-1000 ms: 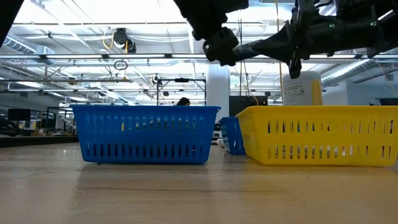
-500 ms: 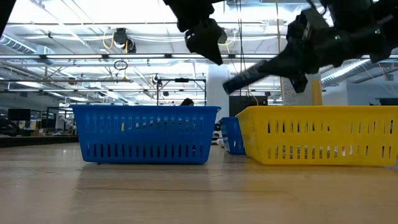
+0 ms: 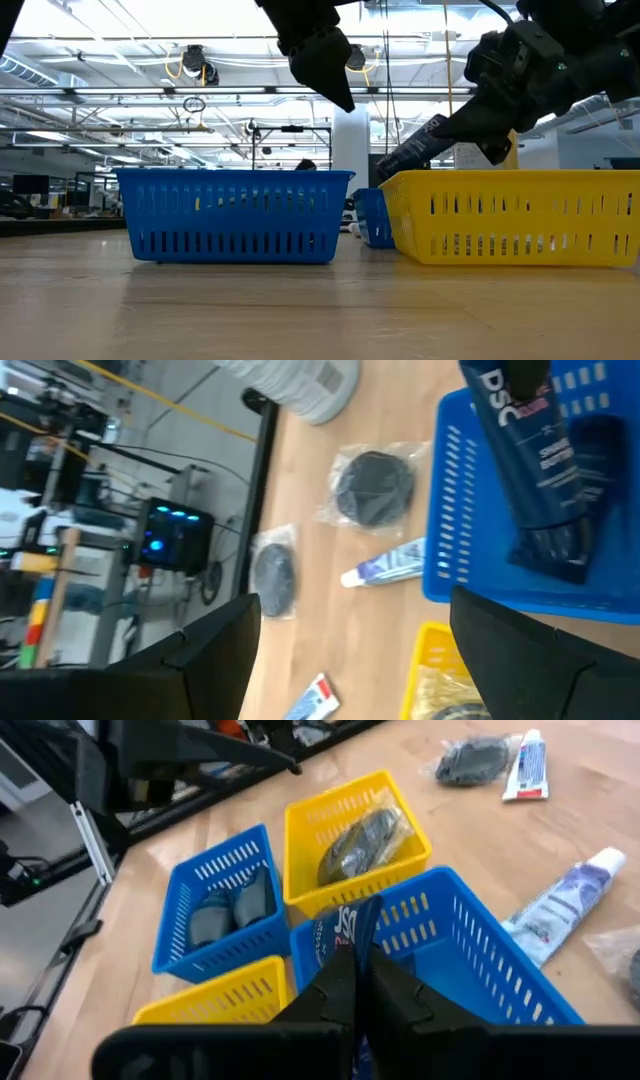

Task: Pick & Place Travel size toiletries
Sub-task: Put the blue shave cream into the top blue basket, then put the white toothpaste into the bottom yellow basket

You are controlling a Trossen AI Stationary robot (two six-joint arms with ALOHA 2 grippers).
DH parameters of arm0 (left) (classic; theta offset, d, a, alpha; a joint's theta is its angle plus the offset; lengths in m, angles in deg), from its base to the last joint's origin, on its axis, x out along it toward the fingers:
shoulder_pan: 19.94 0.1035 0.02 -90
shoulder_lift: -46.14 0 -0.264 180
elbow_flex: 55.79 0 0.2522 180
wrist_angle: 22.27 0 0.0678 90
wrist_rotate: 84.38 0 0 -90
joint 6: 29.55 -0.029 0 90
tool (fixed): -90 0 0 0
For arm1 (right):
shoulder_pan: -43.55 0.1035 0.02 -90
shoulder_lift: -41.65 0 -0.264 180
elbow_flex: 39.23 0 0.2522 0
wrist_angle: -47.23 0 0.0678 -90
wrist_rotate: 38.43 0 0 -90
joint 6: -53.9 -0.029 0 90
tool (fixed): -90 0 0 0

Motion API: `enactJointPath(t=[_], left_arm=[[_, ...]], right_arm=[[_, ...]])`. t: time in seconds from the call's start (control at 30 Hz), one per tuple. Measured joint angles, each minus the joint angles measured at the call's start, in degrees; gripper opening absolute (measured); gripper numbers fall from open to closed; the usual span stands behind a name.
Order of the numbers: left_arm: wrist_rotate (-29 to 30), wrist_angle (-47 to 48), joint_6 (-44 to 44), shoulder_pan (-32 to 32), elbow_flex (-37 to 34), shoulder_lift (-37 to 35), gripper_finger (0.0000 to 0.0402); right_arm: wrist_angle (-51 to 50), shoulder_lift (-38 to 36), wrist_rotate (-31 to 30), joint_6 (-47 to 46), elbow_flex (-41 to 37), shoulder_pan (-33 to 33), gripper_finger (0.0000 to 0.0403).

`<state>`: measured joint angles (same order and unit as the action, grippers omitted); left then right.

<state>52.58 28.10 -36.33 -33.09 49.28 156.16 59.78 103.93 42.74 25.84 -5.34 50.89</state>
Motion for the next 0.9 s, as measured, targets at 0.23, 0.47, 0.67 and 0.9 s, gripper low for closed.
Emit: enactJointPath(t=[0.23,0.47,0.67,0.9], left_arm=[[-1.7,-0.3,1.1,0.4,0.0,0.0,0.0308],[-1.7,-0.3,1.1,0.4,0.0,0.0,0.0314],[-1.7,-0.3,1.1,0.4,0.0,0.0,0.0308],[-1.7,-0.3,1.1,0.8,0.0,0.1,0.0314]], right_arm=[[-0.1,0.0,0.0,0.3,0.0,0.3,0.0000],[-0.7,0.0,0.0,1.1,0.0,0.3,0.0027],[-1.2,0.0,-0.1,2.9,0.0,0.3,0.0055],[-0.9,0.0,-0.1,3.7,0.0,0.3,0.0092]])
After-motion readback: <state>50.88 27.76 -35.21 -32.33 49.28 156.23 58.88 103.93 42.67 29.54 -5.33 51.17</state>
